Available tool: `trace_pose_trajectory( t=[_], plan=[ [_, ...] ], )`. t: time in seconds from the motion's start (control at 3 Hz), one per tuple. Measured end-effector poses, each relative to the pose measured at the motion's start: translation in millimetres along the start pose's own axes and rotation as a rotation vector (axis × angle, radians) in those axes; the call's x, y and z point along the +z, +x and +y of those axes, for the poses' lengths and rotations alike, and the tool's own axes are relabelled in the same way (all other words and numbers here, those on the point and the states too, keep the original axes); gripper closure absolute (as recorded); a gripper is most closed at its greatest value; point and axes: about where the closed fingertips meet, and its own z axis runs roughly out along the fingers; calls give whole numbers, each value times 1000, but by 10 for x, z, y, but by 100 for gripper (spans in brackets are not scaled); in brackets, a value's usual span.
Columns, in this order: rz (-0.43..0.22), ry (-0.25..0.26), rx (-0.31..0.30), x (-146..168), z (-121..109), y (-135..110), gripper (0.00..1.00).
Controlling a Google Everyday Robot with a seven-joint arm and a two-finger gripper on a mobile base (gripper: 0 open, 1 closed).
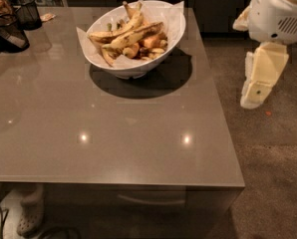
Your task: Pick banana from white bowl
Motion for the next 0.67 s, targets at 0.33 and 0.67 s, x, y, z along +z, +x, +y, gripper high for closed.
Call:
trace_pose_trajectory(
  t=[0.33, 0.67],
  plan=[
    [4, -27, -80, 116, -230, -322, 0],
    [-10, -7, -84, 109, -273, -383, 0]
  ],
)
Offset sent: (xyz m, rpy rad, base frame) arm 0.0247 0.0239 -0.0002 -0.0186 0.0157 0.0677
